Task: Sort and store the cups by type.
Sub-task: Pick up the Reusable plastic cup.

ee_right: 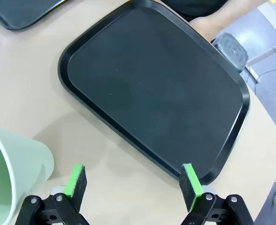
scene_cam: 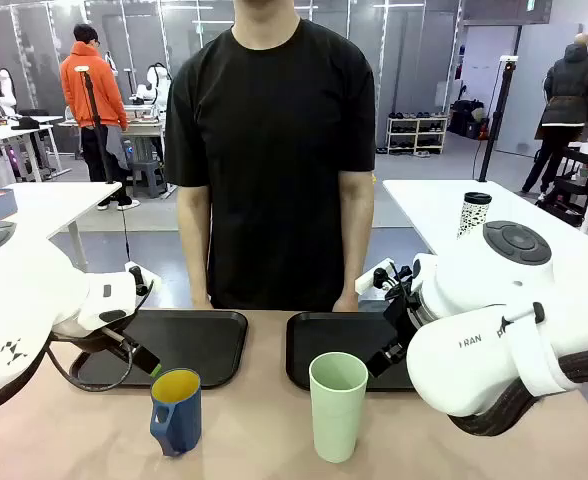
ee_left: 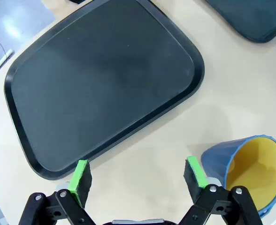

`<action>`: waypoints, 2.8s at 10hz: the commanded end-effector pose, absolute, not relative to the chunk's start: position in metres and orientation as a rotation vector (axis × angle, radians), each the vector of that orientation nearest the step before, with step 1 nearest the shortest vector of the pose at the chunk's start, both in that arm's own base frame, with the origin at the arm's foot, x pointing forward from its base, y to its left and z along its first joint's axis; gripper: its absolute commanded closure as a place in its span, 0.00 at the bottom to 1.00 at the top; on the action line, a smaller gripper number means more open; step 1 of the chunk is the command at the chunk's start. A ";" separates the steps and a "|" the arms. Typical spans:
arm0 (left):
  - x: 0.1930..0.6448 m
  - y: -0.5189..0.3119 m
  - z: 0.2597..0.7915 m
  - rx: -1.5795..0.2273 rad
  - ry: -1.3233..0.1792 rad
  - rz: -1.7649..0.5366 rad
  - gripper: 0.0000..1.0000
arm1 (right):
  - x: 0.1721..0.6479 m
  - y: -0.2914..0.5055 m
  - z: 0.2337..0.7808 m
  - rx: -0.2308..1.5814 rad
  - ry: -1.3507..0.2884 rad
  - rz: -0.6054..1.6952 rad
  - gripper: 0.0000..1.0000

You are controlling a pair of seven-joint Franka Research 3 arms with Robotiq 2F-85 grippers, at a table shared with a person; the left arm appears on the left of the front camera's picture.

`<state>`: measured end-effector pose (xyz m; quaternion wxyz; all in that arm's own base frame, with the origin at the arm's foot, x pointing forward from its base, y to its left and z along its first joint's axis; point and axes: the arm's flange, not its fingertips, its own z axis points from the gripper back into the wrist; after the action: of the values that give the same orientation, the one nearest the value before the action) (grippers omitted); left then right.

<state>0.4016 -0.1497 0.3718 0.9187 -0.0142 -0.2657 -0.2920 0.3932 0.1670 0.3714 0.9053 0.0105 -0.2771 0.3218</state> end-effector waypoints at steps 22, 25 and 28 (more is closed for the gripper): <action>0.405 -0.155 0.400 -0.002 -0.577 -0.558 0.00 | 0.392 0.167 0.403 -0.068 -0.697 0.557 0.00; 0.372 -0.173 0.464 0.070 -0.689 -0.577 0.00 | 0.346 0.168 0.481 -0.213 -0.859 0.522 0.00; 0.327 -0.195 0.501 0.109 -0.832 -0.641 0.00 | 0.292 0.167 0.528 -0.279 -0.976 0.515 0.00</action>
<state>0.3466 -0.1935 0.5104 0.8678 0.0419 -0.3880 -0.3077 0.3240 0.1744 0.5483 0.8405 -0.1225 -0.4594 0.2599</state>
